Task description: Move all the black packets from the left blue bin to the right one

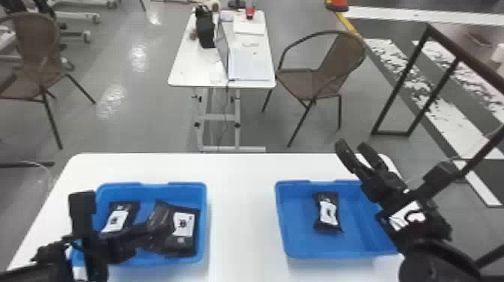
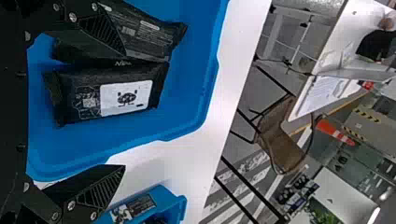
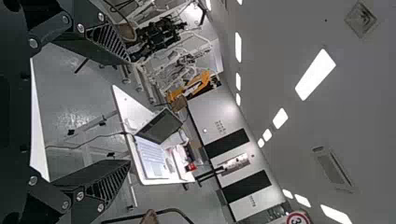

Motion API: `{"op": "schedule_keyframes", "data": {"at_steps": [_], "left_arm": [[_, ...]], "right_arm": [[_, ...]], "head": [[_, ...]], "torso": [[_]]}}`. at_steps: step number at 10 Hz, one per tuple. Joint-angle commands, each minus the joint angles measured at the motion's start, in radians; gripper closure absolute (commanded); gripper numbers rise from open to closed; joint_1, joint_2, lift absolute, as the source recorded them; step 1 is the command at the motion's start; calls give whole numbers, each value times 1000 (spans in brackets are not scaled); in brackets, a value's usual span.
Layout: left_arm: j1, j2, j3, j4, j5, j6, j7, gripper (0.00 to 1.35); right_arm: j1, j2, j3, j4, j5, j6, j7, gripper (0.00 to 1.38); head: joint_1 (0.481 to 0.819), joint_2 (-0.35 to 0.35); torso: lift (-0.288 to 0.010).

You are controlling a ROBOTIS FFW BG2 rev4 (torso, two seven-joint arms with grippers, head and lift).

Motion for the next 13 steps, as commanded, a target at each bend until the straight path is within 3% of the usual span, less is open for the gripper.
{"op": "schedule_keyframes", "data": {"at_steps": [1, 3, 5, 7, 10, 11, 12, 13], "left_arm": [[-32, -6, 3, 14, -73, 58, 6, 197], [-83, -6, -8, 95, -86, 86, 6, 197], [-124, -6, -18, 198, -42, 84, 5, 208], [-147, 18, -47, 258, -5, 81, 9, 234], [-179, 23, -29, 334, -30, 58, 9, 257], [-198, 27, -26, 386, -17, 15, 9, 318], [-212, 34, -32, 419, -10, -20, 9, 469], [-219, 40, -40, 437, 1, -23, 9, 725]], "right_arm": [[16, 1, 0, -50, -36, 0, -8, 286], [20, 2, 0, -81, -59, 0, -10, 286], [28, 5, 0, -84, -76, 0, -10, 286], [33, 10, 0, -82, -84, 0, -11, 288], [36, 13, 0, -84, -98, 0, -11, 288], [36, 13, 0, -85, -101, 0, -11, 288], [36, 14, 2, -85, -101, 0, -11, 288], [36, 17, 2, -84, -102, 0, -11, 288]], "head": [[695, -87], [695, -80], [695, -91], [695, -112], [695, -116], [695, -111], [695, -107], [695, -105]], "torso": [[0], [0], [0], [0], [0], [0], [0], [0]]}}
